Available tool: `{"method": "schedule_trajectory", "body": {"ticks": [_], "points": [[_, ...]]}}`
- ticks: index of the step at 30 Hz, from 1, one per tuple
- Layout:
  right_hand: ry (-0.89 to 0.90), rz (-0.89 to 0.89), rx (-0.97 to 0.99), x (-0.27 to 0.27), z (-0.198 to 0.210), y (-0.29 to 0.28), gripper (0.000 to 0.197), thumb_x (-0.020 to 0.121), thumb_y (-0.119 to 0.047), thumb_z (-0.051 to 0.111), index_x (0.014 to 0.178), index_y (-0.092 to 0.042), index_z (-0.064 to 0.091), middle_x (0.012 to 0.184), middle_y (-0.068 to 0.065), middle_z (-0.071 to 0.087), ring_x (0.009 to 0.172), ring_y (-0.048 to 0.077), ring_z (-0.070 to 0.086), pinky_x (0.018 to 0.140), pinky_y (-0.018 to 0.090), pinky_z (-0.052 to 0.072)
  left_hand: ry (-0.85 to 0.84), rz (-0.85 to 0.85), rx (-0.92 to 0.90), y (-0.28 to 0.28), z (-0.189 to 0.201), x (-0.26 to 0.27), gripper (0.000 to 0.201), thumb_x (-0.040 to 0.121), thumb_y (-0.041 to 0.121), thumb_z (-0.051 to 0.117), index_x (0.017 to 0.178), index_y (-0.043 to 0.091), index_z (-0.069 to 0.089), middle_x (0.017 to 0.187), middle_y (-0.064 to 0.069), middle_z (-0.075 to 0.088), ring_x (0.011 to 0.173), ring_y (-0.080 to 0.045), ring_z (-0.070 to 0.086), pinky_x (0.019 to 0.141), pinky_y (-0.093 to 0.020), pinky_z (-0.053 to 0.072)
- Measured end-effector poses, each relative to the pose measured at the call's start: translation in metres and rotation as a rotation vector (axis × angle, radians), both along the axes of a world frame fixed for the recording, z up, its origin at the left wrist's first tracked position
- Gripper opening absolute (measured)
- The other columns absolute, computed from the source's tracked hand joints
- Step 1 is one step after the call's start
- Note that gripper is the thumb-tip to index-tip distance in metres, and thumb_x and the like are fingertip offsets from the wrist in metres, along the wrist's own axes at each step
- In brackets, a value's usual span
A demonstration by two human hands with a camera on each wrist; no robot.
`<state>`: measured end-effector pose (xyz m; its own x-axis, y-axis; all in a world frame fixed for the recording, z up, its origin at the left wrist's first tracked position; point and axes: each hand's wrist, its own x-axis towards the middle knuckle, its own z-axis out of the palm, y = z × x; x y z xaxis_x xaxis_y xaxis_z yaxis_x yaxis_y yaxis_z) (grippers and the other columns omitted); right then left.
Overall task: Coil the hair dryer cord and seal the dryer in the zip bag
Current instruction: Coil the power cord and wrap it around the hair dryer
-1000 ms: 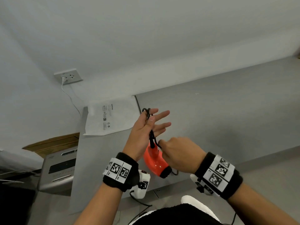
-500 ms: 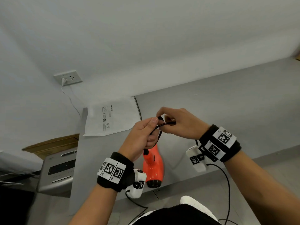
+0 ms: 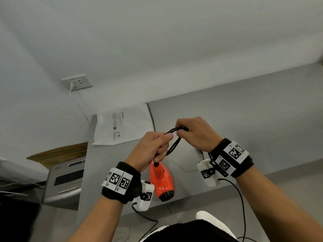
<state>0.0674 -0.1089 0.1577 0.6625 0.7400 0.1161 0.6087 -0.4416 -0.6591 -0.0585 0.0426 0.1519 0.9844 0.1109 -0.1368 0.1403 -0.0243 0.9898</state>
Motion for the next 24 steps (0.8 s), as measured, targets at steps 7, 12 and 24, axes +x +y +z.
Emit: {"method": "schedule_trajectory", "body": {"ticks": [7, 12, 24], "points": [[0.243, -0.032, 0.061, -0.012, -0.024, 0.008, 0.023, 0.086, -0.019, 0.049, 0.064, -0.02, 0.053, 0.059, 0.002, 0.054, 0.059, 0.018, 0.047, 0.066, 0.05, 0.045, -0.033, 0.063, -0.329, 0.0, -0.012, 0.001, 0.05, 0.1, 0.028, 0.054, 0.066, 0.015, 0.02, 0.047, 0.005, 0.02, 0.037, -0.009, 0.017, 0.043, -0.028, 0.009], [0.424, -0.03, 0.106, -0.022, -0.045, 0.009, 0.027, 0.087, -0.014, 0.046, 0.061, -0.02, 0.048, 0.056, -0.005, 0.046, 0.057, 0.018, 0.04, 0.059, 0.046, 0.037, 0.008, 0.134, -0.528, -0.003, -0.02, 0.002, 0.044, 0.101, 0.03, 0.051, 0.061, 0.019, 0.036, 0.045, 0.009, 0.024, 0.035, -0.004, 0.018, 0.04, -0.024, 0.008], [-0.003, 0.058, -0.164, -0.057, -0.061, -0.007, 0.041, 0.102, -0.05, 0.021, 0.095, -0.019, 0.046, 0.06, -0.005, 0.05, 0.048, 0.015, 0.044, 0.056, 0.04, 0.043, -0.112, 0.289, -0.502, -0.016, -0.008, -0.001, 0.035, 0.108, 0.033, 0.041, 0.084, 0.011, 0.054, 0.071, -0.014, 0.068, 0.056, -0.02, 0.06, 0.049, -0.024, 0.041]]}}
